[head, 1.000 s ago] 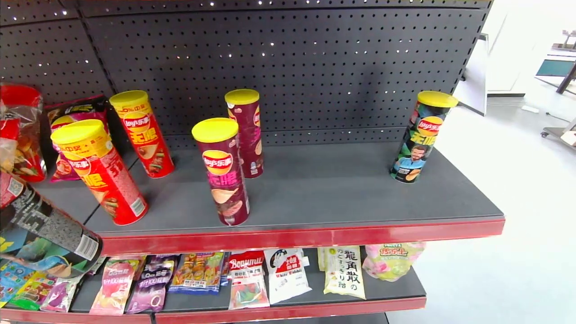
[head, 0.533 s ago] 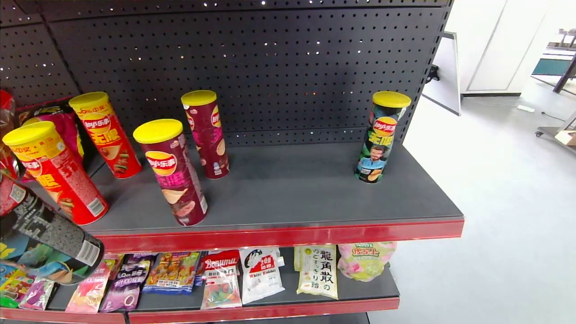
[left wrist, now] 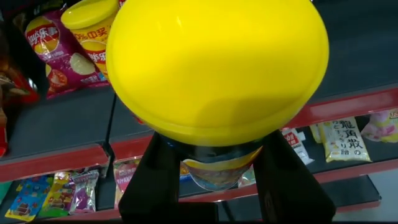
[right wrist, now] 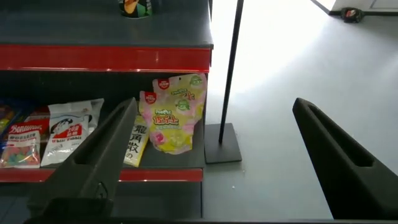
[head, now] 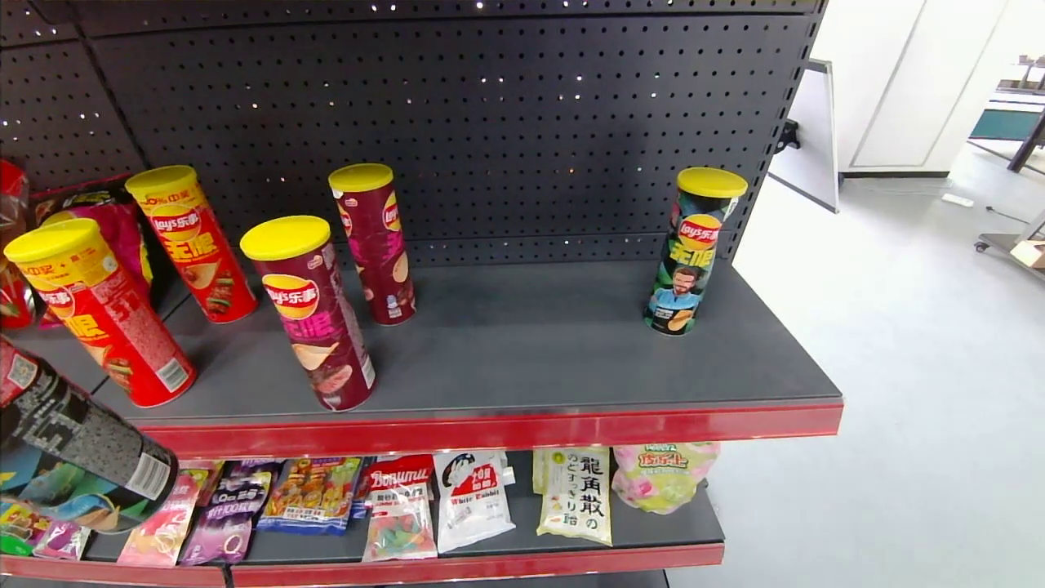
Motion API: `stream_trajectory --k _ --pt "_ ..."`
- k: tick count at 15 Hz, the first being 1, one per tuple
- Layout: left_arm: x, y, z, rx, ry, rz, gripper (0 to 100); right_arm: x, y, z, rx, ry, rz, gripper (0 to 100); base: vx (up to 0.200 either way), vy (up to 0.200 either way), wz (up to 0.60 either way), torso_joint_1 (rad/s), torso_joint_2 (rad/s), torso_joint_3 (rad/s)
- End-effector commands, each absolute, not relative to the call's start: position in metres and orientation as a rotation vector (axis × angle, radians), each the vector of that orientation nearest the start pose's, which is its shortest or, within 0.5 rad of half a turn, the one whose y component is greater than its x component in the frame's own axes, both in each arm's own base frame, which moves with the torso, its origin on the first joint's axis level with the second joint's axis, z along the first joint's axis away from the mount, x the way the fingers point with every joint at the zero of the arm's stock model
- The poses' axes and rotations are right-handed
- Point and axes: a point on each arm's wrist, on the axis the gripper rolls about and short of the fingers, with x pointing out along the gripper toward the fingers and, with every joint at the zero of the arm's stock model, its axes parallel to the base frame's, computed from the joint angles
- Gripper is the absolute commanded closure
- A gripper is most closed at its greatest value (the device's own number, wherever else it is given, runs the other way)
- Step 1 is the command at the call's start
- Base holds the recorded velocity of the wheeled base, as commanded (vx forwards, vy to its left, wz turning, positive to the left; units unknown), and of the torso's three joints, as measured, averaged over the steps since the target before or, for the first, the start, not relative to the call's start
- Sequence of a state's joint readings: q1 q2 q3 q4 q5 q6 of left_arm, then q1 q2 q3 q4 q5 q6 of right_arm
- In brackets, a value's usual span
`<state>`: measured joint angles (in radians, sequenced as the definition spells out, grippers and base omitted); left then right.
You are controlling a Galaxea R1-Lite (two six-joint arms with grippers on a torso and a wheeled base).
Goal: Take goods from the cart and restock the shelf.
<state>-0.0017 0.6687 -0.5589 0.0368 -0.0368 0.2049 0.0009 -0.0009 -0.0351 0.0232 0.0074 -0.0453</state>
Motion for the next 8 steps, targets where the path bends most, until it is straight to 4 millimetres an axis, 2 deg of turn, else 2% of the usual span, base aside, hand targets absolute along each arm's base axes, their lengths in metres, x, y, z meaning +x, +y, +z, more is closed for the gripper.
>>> stream_trajectory --k 1,8 --pt "0.044 -0.0009 0.2242 0.213 0.135 -0.053 100 -0.0256 0.0001 0.0829 -0.046 -0.012 0.009 0 0.0 0.0 0.0 0.0 0.0 0.0" --pt "0.0402 -0.0009 0.2214 0.244 0.125 -0.053 100 -0.0256 0.0001 0.0829 -0.046 -0.012 0.009 0 0.0 0.0 0.0 0.0 0.0 0.0"
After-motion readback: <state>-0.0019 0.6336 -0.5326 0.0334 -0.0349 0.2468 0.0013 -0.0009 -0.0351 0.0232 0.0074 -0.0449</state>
